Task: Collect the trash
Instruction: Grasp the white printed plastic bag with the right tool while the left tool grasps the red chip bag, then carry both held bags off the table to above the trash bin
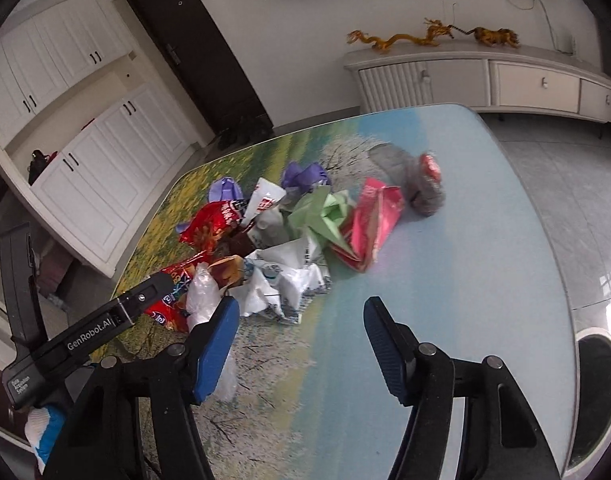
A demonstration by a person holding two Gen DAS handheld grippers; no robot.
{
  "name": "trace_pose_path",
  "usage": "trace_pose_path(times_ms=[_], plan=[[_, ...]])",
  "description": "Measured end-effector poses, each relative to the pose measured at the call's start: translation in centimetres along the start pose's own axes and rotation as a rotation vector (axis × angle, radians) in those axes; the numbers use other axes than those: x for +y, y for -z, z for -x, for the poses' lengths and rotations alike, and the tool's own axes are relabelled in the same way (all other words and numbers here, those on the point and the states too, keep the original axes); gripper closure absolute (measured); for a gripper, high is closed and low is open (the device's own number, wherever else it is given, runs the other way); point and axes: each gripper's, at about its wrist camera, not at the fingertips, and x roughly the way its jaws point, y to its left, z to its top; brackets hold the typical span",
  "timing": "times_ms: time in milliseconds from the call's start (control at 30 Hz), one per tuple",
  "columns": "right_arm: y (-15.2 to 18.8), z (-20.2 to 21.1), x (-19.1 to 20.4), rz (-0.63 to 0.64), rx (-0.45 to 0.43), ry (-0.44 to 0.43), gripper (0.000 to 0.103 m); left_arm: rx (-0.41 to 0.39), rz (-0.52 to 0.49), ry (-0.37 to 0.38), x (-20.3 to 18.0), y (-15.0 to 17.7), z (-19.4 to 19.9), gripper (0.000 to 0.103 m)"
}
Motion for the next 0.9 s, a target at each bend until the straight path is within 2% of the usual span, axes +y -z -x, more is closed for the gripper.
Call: trace_pose_path(times_ms=[133, 267, 333, 367, 400, 600, 700, 900], plan=[[-1.0, -1.7, 0.7, 0.029, 0.017, -0.014, 0.040, 0.011, 0.026, 0.016, 0.4, -0.3, -0.7, 0.021], [-1.4, -3.4, 0.7, 0.032, 0.044, -0.003, 0.040, 0.024, 0.044, 0.039, 0.7, -0.2, -1.3, 0.032], [-1.3, -3.9, 0.4, 0.029, 0.061, -0.013, 0.042, 0.026, 0.045, 0.051, 0.8, -0.1, -1.5, 0.041], [-1.2, -4.0, 0.4, 0.033, 0.066, -0.016, 0.050, 0.029, 0.045, 0.060, 0.9, -0.1, -1.6, 0.049], [-1.0, -4.0, 0.5, 0.037, 0.069, -0.017, 0.054, 0.031, 0.043, 0.069, 0.9, -0.1, -1.6, 0.057], [-0.1, -2.6, 0.6, 0.045, 0.040, -0.028, 0.069, 0.027, 0.025, 0.101, 0.6, 0.5, -1.2, 0.087], [0.3, -1.7, 0.7, 0.041, 0.021, -0.026, 0.073, 0.013, 0.022, 0.110, 0.6, 0.8, -0.2, 0.093], [1.4, 1.6, 0.3, 0.021, -0.043, -0.025, 0.076, -0.059, 0.001, 0.118, 0.3, 0.7, 3.1, 0.094]])
